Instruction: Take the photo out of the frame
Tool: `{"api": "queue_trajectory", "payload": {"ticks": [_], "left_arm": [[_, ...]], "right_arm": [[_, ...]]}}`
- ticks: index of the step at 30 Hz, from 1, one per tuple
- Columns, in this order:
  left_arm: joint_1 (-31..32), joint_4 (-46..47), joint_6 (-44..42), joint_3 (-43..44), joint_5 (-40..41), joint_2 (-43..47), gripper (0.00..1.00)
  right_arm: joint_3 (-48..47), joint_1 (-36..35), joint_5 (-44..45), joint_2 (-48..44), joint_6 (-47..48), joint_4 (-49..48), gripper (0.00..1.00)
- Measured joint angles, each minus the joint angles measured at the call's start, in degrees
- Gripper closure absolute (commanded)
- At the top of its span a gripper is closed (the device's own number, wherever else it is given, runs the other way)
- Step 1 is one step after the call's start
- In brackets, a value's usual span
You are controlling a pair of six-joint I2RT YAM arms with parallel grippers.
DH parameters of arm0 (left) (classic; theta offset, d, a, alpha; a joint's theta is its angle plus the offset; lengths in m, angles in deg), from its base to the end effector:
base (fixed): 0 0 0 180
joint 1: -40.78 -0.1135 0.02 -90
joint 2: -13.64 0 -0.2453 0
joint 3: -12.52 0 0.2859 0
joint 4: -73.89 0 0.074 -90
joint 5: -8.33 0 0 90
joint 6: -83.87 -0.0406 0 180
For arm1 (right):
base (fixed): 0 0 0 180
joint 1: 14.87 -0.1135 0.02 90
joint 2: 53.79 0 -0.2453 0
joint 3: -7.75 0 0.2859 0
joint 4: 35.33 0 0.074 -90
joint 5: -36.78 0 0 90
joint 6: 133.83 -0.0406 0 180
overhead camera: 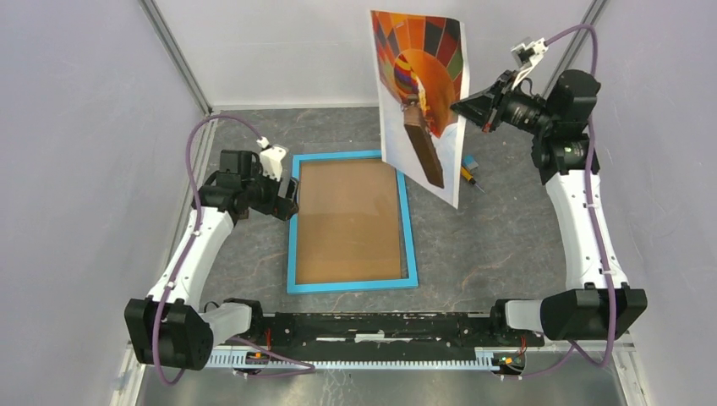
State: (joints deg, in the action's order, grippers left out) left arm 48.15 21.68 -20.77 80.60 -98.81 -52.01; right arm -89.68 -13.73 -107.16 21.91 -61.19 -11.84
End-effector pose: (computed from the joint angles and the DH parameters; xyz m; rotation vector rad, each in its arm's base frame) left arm 0.2735 -0.0474 0.2630 0.5899 2.3377 -0.3062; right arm 0.3234 0.0264 0.4540 -0.4904 1.6025 0.9627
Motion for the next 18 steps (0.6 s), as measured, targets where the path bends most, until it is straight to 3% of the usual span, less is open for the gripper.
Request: {"api": "queue_trajectory", "payload": {"ticks": [12,18], "left_arm": [[-12.8,4.1,8.9,2.4,-2.6,-3.5,0.00],[-14.8,4.7,11.3,2.5,-4.5,-3.8,0.00]], "right_arm": [[13.9,-13.6,-3.3,-0.1,-18.0,-16.6,1.00],[18.0,-17.0,-3.4,0.4,-33.0,-31.9,1.00]]}}
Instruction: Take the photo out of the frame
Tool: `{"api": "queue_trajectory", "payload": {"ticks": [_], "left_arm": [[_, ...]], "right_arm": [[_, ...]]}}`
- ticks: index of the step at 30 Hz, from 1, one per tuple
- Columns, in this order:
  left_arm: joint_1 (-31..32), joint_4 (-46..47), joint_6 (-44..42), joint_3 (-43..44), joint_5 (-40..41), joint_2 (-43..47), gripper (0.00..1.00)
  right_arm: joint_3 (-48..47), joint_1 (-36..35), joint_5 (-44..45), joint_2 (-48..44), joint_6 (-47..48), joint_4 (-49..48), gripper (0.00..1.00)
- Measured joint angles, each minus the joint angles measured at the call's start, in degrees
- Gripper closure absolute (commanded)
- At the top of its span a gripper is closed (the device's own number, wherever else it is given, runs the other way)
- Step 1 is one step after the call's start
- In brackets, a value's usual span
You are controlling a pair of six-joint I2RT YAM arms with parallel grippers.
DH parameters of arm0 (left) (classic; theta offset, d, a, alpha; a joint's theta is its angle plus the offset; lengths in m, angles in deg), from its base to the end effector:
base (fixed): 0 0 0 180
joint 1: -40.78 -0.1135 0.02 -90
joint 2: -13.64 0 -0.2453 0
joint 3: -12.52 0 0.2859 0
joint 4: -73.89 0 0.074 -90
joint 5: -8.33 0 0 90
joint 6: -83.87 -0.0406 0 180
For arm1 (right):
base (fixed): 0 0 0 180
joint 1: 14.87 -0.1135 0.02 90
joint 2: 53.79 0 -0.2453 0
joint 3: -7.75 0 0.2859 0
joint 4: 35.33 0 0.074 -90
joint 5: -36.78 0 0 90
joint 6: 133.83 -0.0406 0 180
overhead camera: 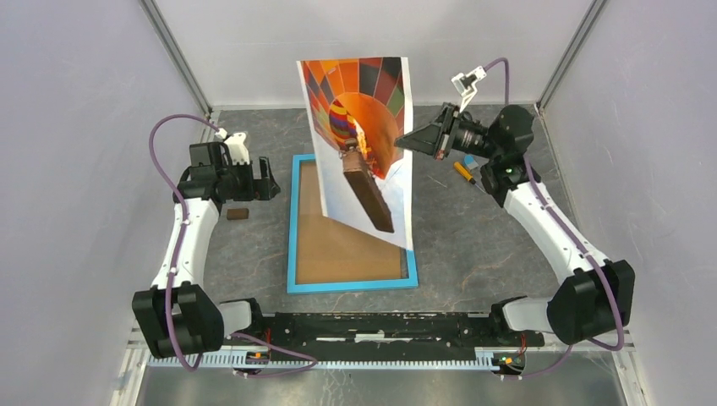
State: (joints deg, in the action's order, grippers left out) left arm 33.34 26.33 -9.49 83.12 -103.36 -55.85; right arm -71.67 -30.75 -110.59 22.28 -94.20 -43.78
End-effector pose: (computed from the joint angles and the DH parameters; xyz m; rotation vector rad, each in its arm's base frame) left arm 0.2963 0.0236 0.2678 0.0953 2.3348 -0.3568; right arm 0.3179 0.1260 0.3879 -0.4840 1.6125 1.5790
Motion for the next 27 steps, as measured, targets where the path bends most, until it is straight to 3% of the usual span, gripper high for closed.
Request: {"api": "queue_trajectory", "payload": {"ticks": [4,14,19,27], "left_arm": [[-0.9,0.0,0.4,0.5,-1.2,-0.5,0.00],[-1.5,0.1,1.1,1.1,-3.0,-1.5,0.00],[-1.5,0.2,1.1,1.1,-3.2,-1.7,0.00],[-2.1,0.6,1.1,0.4,-4.0,-2.1,0.00]], "right_arm": [[9.9,-1.3,1.2,-0.6,-7.6,-9.9,1.00],[27.2,-1.6,6.2,7.2,-8.0,-16.3,1.00],[28.7,-1.6,7.5,15.6,-6.3,-18.6,1.00],[23.8,-1.6,7.2,23.6,0.8,-14.3,1.00]]}}
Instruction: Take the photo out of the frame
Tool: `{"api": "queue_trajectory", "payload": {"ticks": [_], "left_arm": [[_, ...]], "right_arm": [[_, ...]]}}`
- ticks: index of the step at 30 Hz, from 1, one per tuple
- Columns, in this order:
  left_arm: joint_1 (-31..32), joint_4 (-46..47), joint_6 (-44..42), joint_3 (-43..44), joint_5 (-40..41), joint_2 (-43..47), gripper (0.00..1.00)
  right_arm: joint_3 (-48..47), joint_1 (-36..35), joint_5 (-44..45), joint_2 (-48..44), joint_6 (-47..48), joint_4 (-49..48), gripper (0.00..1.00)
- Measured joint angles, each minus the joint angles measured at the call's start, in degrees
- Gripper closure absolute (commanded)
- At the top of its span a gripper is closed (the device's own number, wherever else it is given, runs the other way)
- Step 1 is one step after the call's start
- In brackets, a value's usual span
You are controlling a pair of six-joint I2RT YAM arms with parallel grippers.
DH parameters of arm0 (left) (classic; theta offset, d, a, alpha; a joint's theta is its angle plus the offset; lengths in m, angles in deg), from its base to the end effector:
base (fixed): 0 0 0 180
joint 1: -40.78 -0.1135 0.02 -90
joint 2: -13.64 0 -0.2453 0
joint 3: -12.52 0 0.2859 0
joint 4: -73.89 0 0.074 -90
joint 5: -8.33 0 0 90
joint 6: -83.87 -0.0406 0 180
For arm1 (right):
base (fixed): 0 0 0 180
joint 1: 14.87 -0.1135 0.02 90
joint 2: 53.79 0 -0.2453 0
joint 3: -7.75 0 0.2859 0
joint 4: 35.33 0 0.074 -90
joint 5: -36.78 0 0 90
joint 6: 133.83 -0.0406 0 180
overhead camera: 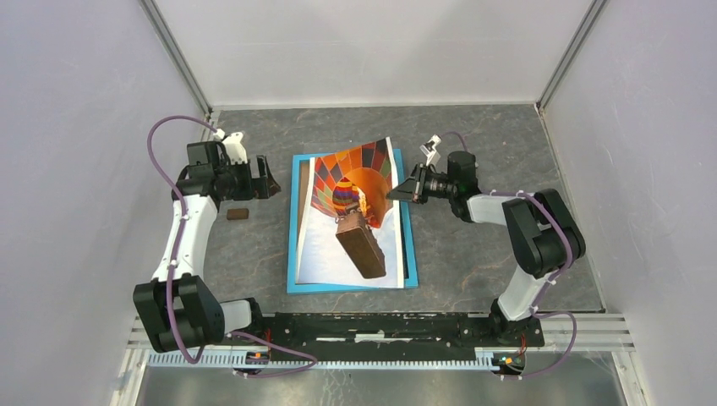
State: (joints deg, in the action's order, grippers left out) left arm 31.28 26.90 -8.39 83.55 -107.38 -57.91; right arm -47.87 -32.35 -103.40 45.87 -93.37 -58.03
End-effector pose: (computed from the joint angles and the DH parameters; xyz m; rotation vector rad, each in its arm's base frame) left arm 0.3017 0.0326 0.2621 0.0592 2.3368 -0.4358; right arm 0.3338 0.1378 0.1202 -0.0641 2.1564 1.5769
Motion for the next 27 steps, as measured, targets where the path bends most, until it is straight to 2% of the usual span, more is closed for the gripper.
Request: {"api": "queue_trajectory", "payload": {"ticks": [10,13,16,21,27], "left_arm": [[-0.2,0.4,0.0,-0.5,-0.4,-1.0,0.00],[-0.2,0.5,0.0,-0.9,-0.4,-1.0,0.00],[-0.2,0.5,0.0,-1.1,-0.4,-0.9,0.00],[-0.2,0.5,0.0,-1.2,-0.4,-0.9,0.00],[-0.2,0.5,0.0,-1.2,-0.4,0.0,0.00]], "right_arm": [[-11.8,-0.7,-0.2,7.2,12.9,14.7,1.00],[-12.6,-0.7,0.3,8.0,15.1,17.4,0.76],[-12.7,-0.7,0.8,8.1,17.2,20.7,0.58],[-15.0,-0.8,1.5,8.1,20.0,26.3,0.43],[-23.5,-0.8,8.0,6.9,27.8,38.0,0.27]]}}
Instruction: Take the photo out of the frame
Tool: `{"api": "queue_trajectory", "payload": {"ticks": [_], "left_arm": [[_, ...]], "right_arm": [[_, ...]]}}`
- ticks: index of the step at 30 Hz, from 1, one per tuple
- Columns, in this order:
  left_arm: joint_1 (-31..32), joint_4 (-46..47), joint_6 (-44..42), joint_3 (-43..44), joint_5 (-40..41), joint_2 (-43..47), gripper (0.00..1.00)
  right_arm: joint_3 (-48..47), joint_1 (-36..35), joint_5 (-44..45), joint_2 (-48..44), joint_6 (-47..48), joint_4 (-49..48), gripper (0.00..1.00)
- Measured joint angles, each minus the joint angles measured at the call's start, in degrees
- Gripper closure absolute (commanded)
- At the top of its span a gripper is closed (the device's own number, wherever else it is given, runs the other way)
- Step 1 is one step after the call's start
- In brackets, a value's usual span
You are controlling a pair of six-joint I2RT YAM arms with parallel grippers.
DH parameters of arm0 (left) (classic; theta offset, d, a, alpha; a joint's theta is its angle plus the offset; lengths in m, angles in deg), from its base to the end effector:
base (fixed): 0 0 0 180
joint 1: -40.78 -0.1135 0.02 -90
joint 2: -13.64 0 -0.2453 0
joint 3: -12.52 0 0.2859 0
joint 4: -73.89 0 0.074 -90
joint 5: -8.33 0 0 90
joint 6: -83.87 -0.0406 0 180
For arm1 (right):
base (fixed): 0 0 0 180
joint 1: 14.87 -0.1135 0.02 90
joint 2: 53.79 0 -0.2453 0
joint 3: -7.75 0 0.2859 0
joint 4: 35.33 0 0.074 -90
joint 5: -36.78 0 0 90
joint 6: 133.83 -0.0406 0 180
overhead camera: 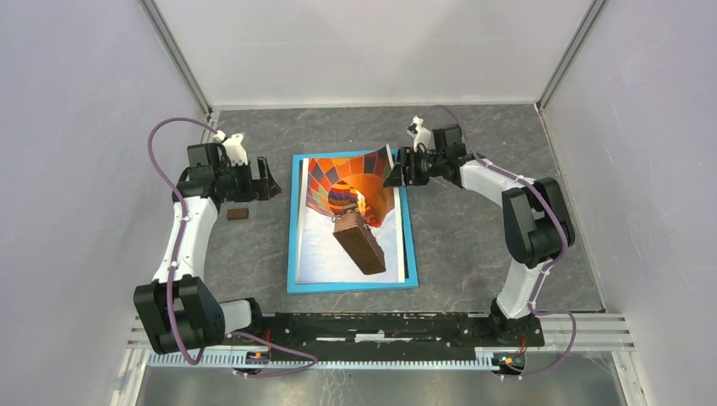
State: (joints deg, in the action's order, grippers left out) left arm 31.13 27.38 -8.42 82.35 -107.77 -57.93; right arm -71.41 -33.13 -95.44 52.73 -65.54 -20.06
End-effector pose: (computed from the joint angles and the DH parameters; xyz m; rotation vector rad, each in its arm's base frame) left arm 0.3005 0.0330 0.2551 0.0562 2.3469 -0.4463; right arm 0.3905 0.1576 0.1468 -0.3255 2.3496 1.1992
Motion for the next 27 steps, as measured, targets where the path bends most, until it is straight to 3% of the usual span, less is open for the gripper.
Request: {"api": "queue_trajectory", "payload": {"ticks": [11,21,27], "left_arm": [[0.0,-2.4,-2.5,0.0,-1.0,1.8,0.00],[0.0,-12.8,-18.6,-0.4,-2.6,2.9,0.00],[0.9,-18.6,-29.2,-4.0,-2.8,4.8,0.00]], "right_arm": [[-4.8,0.6,9.7,-4.9,14.6,15.1,0.20],[3.8,2.8,8.7,-15.6,27.6,18.7,0.20],[11.6,3.5,7.5,-17.4,33.0,19.3,0.22]]}}
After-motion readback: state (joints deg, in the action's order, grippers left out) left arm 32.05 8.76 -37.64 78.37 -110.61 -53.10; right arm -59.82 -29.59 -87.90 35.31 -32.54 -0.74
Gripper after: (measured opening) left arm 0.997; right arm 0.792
